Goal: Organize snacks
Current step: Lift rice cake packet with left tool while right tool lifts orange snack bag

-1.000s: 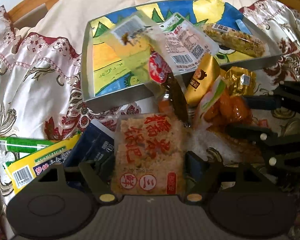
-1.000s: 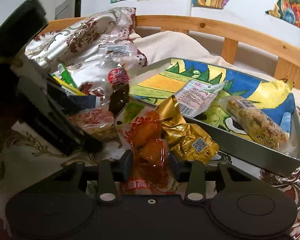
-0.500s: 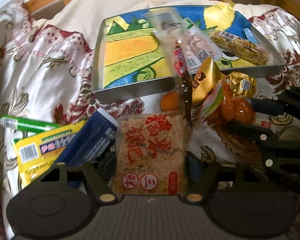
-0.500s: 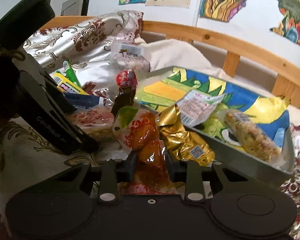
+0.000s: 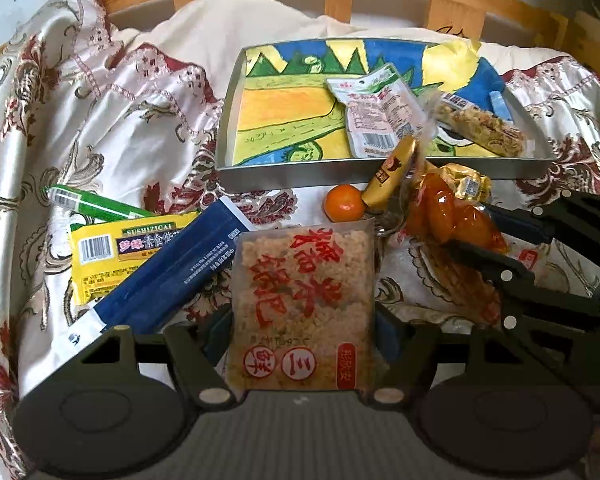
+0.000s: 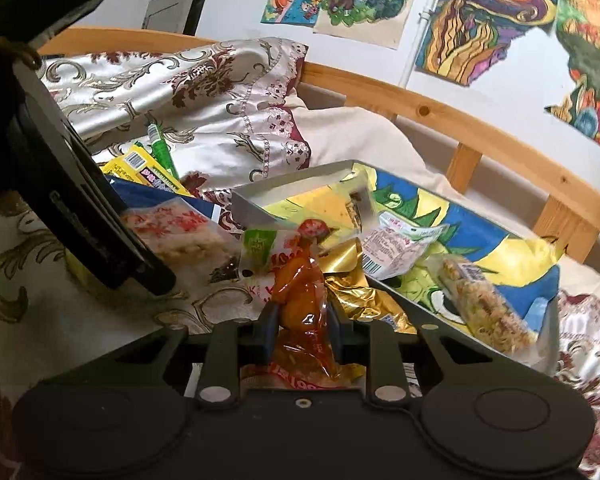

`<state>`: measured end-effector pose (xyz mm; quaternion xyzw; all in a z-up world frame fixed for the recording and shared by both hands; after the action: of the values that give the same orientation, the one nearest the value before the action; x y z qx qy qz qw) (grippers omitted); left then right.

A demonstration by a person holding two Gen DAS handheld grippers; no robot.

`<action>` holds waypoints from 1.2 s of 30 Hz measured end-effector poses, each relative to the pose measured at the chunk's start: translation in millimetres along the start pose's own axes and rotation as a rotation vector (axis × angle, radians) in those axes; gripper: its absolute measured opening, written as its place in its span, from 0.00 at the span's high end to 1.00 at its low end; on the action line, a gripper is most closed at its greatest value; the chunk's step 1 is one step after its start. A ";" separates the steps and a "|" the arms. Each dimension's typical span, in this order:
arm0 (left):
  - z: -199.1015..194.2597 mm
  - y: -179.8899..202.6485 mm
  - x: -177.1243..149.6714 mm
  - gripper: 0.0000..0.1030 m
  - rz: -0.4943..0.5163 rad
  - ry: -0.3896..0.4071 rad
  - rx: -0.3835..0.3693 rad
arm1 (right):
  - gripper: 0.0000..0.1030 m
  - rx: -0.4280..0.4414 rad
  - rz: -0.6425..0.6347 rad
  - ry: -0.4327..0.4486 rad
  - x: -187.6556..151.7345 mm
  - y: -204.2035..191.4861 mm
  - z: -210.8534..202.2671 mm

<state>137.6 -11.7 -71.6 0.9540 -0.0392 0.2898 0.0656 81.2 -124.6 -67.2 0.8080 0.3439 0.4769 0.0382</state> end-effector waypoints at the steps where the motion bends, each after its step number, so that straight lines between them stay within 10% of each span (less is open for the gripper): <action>1: -2.1 1.3 -1.2 0.28 0.003 0.006 -0.001 | 0.73 -0.006 -0.010 -0.002 0.1 -0.7 -2.0; 36: -53.6 20.6 36.5 0.28 0.003 0.148 -0.073 | 0.73 -0.247 -0.008 0.151 17.1 49.8 -57.3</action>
<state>136.2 -25.5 -5.0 0.9269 -0.0460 0.3580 0.1025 66.8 -167.6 -4.0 0.7575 0.2877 0.5750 0.1134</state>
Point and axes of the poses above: each gripper's, at about its wrist camera, not at the fingertips, and z roughly the way its jaws point, y to its right, x to its top, the point moved 4 cm from there along z, roughly the way its jaws point, and after that the axes turned 12 degrees about -z, right-handed, at the moved point
